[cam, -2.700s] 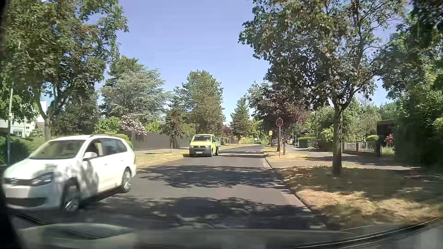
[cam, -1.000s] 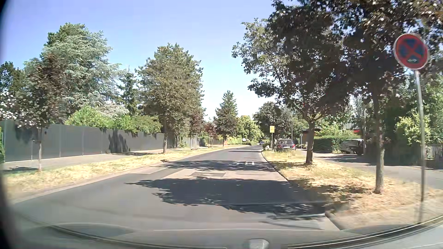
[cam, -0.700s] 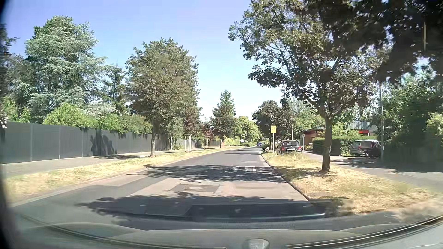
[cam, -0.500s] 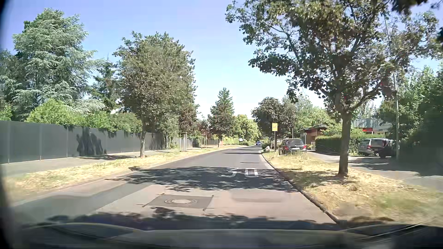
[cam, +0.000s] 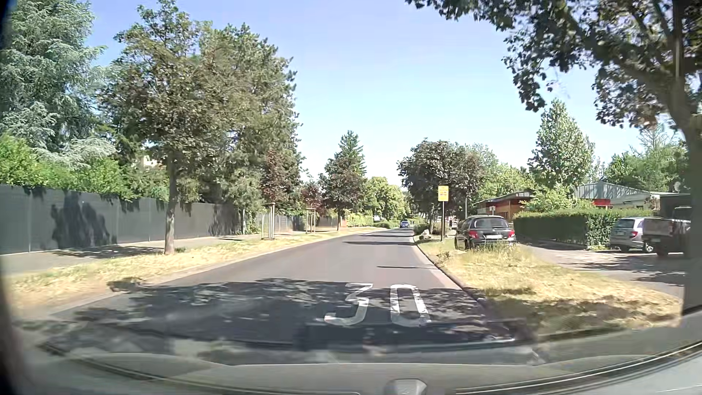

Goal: Follow the waypoints while adhering to traffic rules and regulations

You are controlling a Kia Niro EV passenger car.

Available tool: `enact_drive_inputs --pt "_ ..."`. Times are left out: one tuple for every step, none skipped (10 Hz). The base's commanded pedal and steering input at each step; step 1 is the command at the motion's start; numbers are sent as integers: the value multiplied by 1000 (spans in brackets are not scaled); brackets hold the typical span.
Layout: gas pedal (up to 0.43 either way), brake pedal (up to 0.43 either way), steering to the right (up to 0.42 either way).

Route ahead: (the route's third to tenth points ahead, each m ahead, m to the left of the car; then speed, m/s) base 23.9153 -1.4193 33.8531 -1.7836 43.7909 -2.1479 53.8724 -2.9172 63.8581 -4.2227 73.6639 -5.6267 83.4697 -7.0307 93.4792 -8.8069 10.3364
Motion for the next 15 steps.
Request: enact_drive_inputs --pt "0 30 13" --pt "0 30 13" --pt "0 30 13" --pt "0 30 13" --pt "0 30 14" --pt "0 30 14" --pt "0 30 14" --pt "0 30 15" --pt "0 30 18" --pt "0 30 18" --pt "0 30 18" --pt "0 30 18" --pt "0 30 17" --pt "0 30 16" --pt "0 30 13"
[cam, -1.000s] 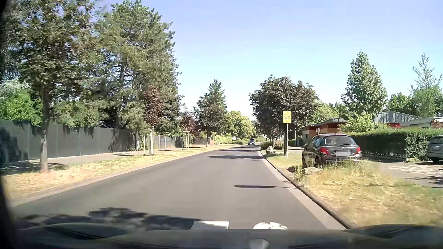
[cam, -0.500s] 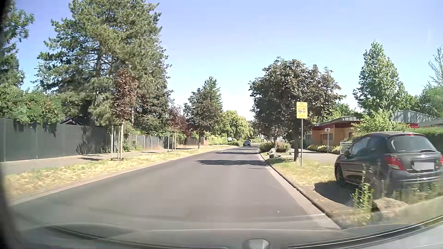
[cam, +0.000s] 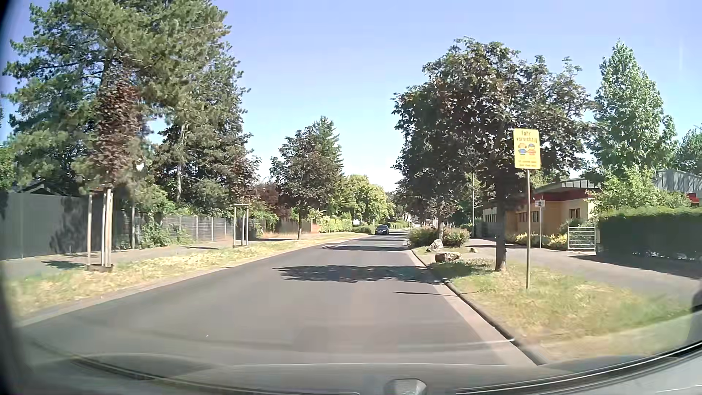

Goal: Follow the waypoints while adhering to traffic rules and regulations

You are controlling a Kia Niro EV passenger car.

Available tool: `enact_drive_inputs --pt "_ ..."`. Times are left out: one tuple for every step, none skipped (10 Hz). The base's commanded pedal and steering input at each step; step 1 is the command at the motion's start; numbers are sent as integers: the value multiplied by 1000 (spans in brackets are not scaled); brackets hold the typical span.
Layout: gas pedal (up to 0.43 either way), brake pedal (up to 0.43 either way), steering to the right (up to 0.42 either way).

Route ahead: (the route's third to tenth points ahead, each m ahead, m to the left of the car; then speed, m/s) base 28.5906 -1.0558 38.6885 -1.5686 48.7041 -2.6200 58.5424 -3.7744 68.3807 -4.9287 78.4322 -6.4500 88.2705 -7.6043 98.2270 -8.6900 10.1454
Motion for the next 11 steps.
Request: enact_drive_inputs --pt "0 30 9" --pt "0 30 6" --pt "0 30 6" --pt "0 30 6" --pt "0 30 6" --pt "0 30 8" --pt "0 30 8" --pt "0 30 8" --pt "0 30 8" --pt "20 30 8" --pt "28 30 8"
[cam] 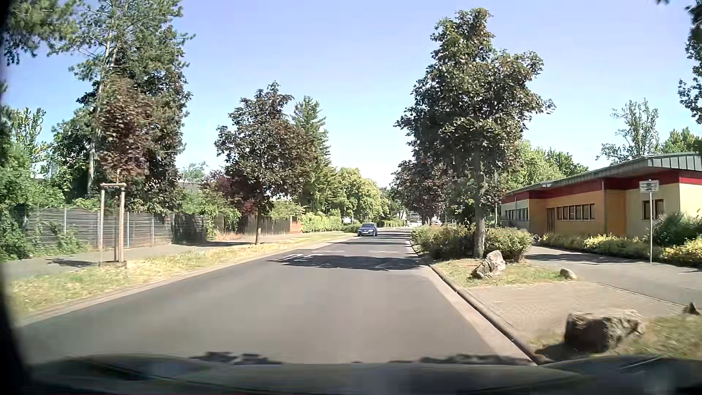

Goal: Follow the waypoints while adhering to traffic rules and regulations

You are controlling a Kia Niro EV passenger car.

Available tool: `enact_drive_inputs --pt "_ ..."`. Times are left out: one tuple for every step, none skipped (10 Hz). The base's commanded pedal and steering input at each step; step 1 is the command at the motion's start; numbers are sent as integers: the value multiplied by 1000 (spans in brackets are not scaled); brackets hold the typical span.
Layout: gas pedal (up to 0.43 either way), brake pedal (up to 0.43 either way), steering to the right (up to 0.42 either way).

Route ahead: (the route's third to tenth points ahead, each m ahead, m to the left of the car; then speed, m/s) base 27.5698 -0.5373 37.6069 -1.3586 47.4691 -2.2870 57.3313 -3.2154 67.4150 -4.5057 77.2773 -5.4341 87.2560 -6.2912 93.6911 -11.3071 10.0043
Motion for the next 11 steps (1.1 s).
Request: enact_drive_inputs --pt "28 30 8" --pt "28 30 8" --pt "39 30 8" --pt "39 30 8" --pt "39 30 7" --pt "39 30 7" --pt "39 30 8" --pt "39 30 8" --pt "39 30 9" --pt "39 30 11" --pt "39 30 12"
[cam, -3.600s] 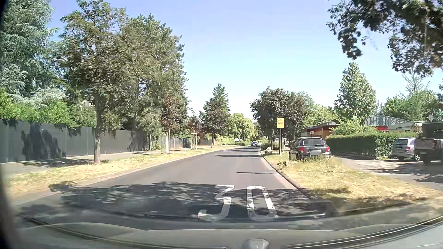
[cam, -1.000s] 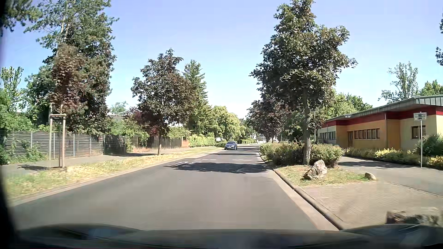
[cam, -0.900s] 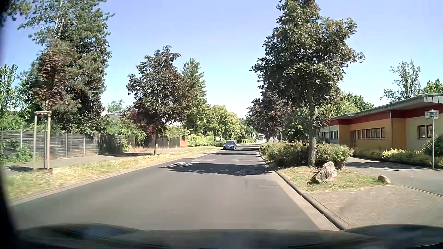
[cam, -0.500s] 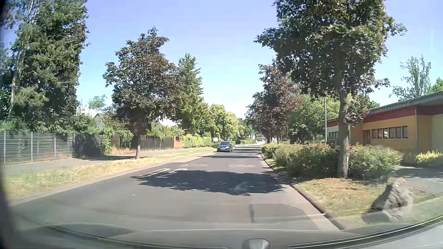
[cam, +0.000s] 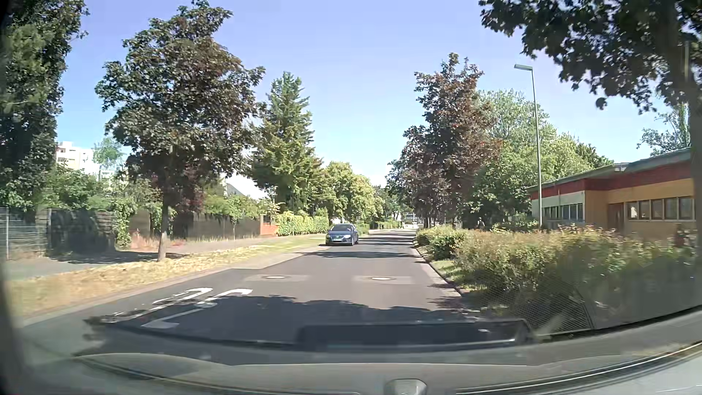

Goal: Follow the waypoints while adhering to traffic rules and regulations

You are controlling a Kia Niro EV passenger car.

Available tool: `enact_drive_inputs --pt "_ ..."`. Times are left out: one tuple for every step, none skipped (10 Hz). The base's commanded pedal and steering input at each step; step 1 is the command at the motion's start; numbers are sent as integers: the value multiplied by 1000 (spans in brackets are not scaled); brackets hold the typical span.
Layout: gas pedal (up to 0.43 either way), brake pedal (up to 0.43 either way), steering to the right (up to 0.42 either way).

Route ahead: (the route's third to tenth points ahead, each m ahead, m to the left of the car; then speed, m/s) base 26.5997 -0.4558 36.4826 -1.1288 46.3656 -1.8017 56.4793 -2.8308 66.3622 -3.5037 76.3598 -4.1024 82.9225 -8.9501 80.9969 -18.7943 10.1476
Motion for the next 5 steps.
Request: enact_drive_inputs --pt "39 30 13" --pt "39 30 13" --pt "39 30 12" --pt "39 30 12" --pt "39 30 13"
